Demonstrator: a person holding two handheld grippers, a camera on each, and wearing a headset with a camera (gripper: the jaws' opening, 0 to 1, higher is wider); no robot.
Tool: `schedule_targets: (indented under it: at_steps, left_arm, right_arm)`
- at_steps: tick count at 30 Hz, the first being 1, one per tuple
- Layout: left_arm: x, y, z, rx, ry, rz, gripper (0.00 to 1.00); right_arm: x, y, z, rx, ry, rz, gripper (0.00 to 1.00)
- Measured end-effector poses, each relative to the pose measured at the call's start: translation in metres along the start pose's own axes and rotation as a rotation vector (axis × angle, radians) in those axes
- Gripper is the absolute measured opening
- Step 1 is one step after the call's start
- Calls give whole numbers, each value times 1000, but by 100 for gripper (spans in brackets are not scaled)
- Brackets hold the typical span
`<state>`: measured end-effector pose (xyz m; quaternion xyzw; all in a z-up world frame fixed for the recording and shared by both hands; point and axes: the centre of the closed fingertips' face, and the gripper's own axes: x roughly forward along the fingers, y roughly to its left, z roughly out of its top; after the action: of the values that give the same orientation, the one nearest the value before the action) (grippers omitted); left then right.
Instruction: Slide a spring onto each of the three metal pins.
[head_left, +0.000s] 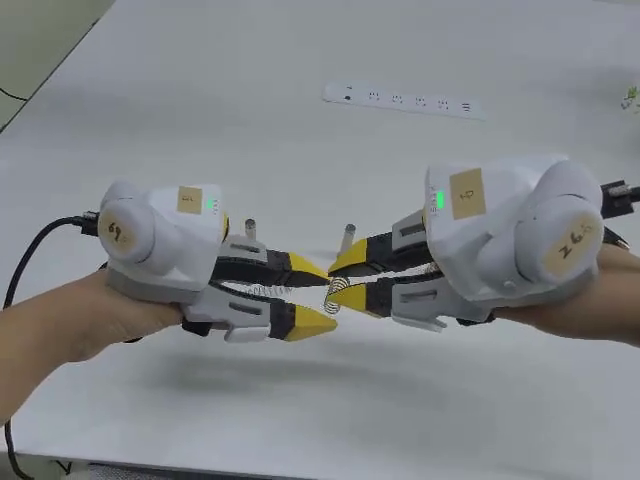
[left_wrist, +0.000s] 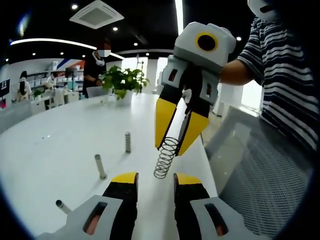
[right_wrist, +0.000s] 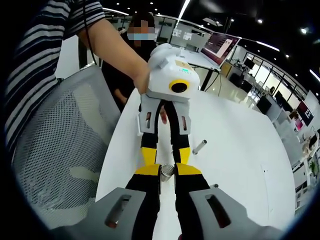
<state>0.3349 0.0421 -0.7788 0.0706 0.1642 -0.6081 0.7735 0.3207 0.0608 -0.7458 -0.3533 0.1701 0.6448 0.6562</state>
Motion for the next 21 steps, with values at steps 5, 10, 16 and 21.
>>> schedule_targets:
  at_steps: [5, 10, 16, 21]
  left_arm:
    - [-6, 2, -3, -3, 3, 22, 25]
    - [-13, 6, -3, -11, -4, 51, 29]
    - [-22, 11, -6, -14, -2, 79, 33]
    - [-28, 15, -8, -27, -9, 109, 37]
  right_arm:
    - [0, -1, -1, 2, 1, -5, 7]
    - [-1, -1, -3, 6, 3, -10, 7]
    - [-1, -1, -5, 4, 7, -17, 7]
    - [-2, -2, -7, 9, 9, -22, 7]
